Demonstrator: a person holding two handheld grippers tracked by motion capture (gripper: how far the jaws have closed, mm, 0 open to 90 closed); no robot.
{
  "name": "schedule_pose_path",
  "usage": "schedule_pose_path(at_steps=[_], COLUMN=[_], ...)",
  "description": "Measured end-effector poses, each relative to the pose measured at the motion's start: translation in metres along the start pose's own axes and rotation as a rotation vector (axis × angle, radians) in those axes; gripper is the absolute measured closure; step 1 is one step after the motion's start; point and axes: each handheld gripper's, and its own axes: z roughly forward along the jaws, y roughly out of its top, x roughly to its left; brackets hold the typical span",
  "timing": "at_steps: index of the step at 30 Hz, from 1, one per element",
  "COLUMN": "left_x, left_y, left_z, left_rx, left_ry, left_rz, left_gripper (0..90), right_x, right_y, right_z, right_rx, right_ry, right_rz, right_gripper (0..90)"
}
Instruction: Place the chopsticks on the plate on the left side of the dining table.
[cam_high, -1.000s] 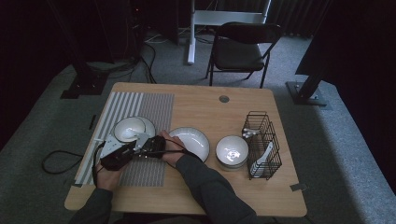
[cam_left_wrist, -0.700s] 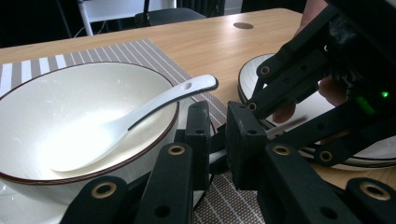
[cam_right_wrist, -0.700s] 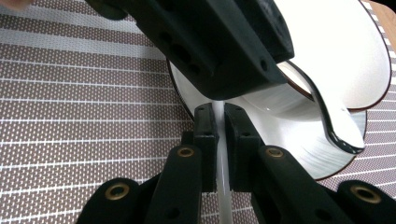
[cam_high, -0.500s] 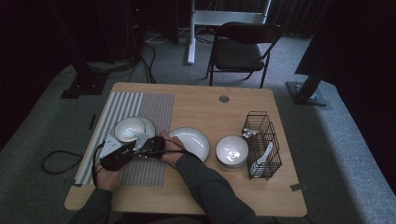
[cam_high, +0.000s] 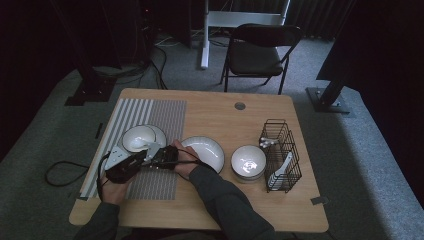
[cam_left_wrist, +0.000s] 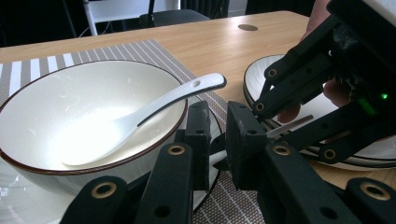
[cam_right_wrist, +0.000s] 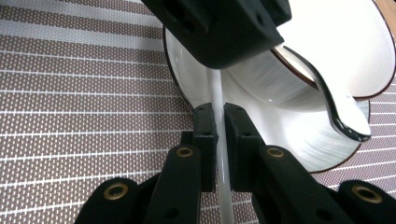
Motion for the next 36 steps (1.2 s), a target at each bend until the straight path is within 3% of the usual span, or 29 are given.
schedule_pose_path(at_steps=[26, 36], left_x=[-0.001, -0.001], left_y=[-0.002, -0.003], left_z=[-0.001, -0.002], left_rx=[-0.002, 0.0], left_ry=[-0.003, -0.001], left_rz=[-0.003, -0.004], left_gripper=[80.2, 80.2], right_x=[-0.006, -0.007], right_y=[-0.011, -0.02], right_z=[-0.007, -0.016], right_rx=[0.031, 0.054], right_ry=[-0.021, -0.024], right_rz=[0.004, 0.001], right_gripper=[78.5, 77.4])
